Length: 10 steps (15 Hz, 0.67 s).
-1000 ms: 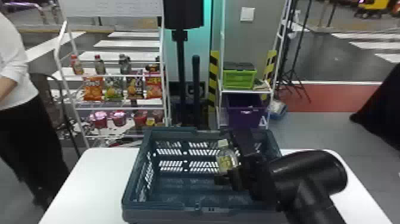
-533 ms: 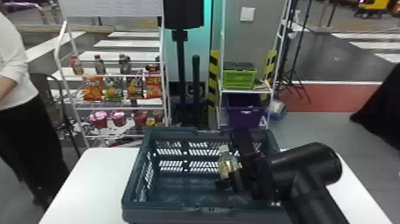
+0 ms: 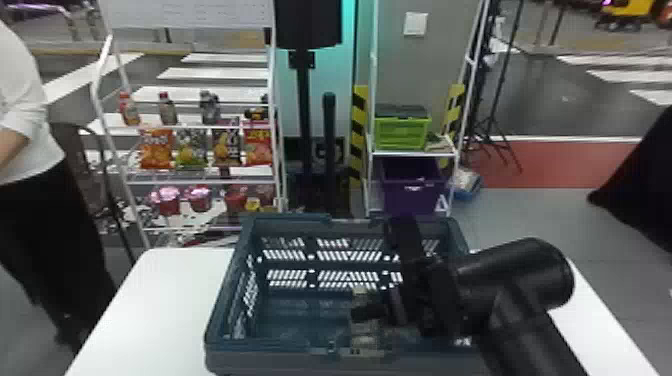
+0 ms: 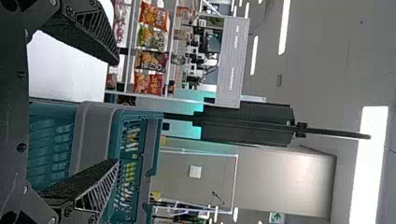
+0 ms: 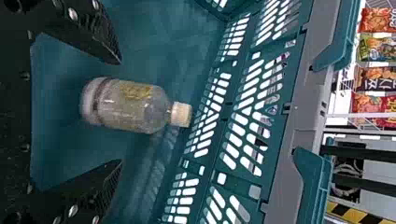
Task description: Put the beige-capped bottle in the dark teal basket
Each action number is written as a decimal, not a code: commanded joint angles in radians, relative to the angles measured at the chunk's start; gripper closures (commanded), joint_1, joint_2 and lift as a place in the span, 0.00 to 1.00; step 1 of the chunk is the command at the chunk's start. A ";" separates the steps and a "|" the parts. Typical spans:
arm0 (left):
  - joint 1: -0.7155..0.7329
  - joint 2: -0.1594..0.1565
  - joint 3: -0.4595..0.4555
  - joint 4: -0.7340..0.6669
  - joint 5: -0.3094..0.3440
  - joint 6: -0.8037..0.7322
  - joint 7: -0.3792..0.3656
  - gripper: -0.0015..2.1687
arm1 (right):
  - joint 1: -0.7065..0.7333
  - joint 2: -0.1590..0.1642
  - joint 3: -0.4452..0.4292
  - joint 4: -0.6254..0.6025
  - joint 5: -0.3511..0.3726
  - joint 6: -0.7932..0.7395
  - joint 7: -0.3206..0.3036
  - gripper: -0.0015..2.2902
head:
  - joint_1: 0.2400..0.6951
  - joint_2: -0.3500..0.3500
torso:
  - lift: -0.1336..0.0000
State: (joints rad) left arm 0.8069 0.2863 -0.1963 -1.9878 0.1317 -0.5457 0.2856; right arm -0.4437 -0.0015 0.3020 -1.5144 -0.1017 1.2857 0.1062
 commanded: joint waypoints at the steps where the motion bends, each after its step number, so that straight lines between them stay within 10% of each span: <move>1: 0.002 -0.001 0.000 0.003 0.000 -0.016 0.001 0.07 | 0.014 0.002 0.009 -0.050 0.008 -0.001 0.000 0.03 | 0.57 0.50 | 1.00; 10: 0.008 -0.001 0.000 0.004 0.000 -0.041 0.001 0.07 | 0.264 0.002 0.058 -0.504 0.096 -0.105 -0.040 0.03 | 0.57 0.50 | 1.00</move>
State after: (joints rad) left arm 0.8125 0.2845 -0.1963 -1.9837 0.1319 -0.5774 0.2868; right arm -0.2461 -0.0015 0.3636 -1.9544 -0.0137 1.2498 0.0652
